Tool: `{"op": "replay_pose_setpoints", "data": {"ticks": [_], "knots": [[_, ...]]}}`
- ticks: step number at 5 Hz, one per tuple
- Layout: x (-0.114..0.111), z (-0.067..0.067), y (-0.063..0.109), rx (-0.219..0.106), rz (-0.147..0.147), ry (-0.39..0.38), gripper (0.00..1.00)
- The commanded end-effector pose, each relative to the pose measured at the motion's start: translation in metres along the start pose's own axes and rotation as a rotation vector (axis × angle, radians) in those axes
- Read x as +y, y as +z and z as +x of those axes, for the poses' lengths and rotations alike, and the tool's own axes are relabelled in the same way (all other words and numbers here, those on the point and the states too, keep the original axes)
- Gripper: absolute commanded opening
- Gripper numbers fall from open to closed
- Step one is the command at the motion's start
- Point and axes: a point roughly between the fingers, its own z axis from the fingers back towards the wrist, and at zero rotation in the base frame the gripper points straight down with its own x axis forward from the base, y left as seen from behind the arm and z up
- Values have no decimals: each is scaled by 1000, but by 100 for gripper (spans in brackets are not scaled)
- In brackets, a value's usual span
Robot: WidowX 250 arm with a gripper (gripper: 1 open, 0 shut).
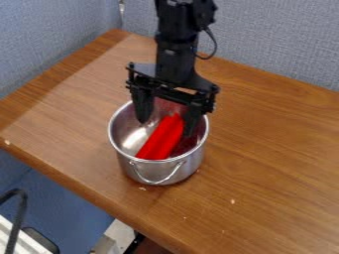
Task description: Move the red object from the metal pot to the table
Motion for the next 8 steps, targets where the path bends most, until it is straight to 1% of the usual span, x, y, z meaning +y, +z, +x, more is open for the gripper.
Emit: {"op": "replay_pose_setpoints", "data": {"ticks": [1,2,4,5,6,8], "knots": [[13,14,6,-45,7,46,100],[19,19,3,-44,12,79,100],[-11,20,-11,-42,21,143,100],[-9,20,-7,-47,5,121,100],[-9,20,-5,-46,3,94,100],[-7,26,-12,-41,-2,103,100]]}}
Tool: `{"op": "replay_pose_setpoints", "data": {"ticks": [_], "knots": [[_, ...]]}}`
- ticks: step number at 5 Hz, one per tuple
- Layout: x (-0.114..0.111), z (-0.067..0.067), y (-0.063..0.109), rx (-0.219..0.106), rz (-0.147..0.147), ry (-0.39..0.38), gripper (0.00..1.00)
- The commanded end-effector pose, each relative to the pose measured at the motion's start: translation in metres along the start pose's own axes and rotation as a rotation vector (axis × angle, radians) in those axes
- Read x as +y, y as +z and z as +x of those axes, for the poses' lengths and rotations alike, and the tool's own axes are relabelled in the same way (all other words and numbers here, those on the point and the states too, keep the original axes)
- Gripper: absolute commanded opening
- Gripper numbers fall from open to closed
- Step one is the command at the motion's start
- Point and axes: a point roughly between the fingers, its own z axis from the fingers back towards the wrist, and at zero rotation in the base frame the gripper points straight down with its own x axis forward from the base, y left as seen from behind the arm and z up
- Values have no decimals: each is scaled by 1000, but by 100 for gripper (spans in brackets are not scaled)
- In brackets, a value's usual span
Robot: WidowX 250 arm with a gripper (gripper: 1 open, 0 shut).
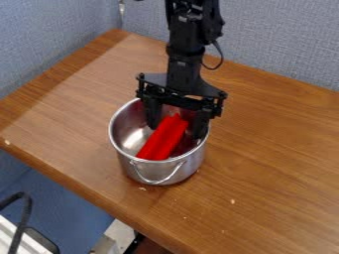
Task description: Move the red object from the metal pot to the table
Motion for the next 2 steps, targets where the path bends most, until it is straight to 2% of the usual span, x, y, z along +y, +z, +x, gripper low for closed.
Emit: {"op": "replay_pose_setpoints", "data": {"ticks": [1,2], "knots": [[6,11,5,-42,-15,9,100],[9,13,0,-41,-16,1,100]]}}
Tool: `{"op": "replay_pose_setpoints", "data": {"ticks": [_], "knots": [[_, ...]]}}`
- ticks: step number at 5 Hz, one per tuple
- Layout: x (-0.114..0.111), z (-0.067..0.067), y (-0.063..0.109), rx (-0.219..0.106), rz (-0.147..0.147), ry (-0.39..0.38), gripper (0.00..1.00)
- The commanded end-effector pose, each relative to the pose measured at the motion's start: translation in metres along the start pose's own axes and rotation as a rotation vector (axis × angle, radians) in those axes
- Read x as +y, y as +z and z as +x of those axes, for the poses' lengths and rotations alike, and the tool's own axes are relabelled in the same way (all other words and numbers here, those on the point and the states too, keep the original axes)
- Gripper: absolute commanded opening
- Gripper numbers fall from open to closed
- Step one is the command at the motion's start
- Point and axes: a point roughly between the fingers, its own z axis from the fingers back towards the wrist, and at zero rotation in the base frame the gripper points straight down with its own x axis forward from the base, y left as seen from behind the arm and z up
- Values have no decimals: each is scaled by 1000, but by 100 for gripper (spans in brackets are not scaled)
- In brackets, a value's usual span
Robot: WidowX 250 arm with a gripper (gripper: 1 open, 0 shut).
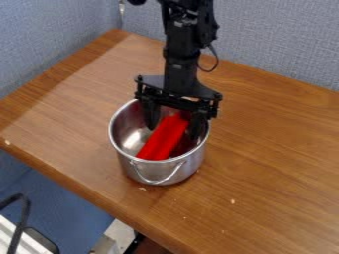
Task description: Move the red object from the metal pot to the table
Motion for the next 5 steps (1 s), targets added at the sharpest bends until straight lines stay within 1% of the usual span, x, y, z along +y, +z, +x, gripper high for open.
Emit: {"op": "replay_pose_setpoints", "data": {"ticks": [1,2,3,5], "knots": [[5,7,1,-30,-4,1,100],[7,7,-3,-24,-1,40,0],[5,6,-3,-22,-22,92,0],[-7,4,0,-16,-64,112,0]]}}
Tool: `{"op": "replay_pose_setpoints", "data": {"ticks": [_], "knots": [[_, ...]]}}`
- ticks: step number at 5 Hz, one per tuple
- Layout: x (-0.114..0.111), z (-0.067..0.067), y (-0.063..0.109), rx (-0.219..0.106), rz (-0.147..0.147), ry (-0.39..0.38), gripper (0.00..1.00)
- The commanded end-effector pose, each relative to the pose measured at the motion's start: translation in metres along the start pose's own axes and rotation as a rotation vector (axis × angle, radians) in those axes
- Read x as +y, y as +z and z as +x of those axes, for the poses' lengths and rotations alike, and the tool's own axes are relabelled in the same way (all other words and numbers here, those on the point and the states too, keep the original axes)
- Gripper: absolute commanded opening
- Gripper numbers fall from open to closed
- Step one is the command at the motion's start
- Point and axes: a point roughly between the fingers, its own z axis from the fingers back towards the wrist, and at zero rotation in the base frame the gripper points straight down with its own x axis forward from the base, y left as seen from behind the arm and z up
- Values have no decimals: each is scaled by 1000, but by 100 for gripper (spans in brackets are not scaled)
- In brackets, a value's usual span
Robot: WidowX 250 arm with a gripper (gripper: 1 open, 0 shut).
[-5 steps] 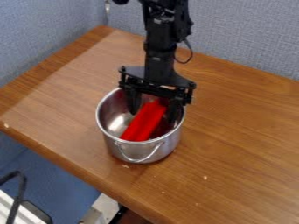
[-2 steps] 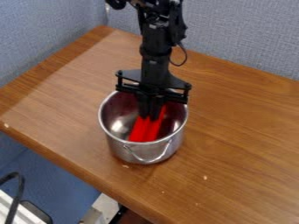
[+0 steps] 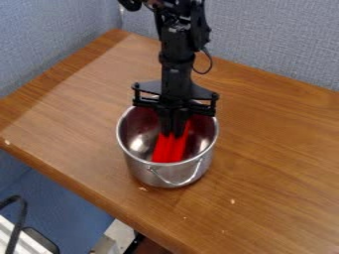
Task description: Move the red object from the metal pot to the table
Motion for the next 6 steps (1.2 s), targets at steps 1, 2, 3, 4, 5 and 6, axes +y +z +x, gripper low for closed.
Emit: {"op": "replay_pose_setpoints", "data": {"ticks": [1,2,3,4,5,6], "knots": [[-3,7,11,-18,-26,-29,0],[-1,14,14,-18,-39,-58,0],[0,21,18,-20,-48,-83,0],[7,25,23,-21,-53,-55,0],[12,30,32,-24,-76,-23,0],[13,27,43,-27,-94,0,0]]}}
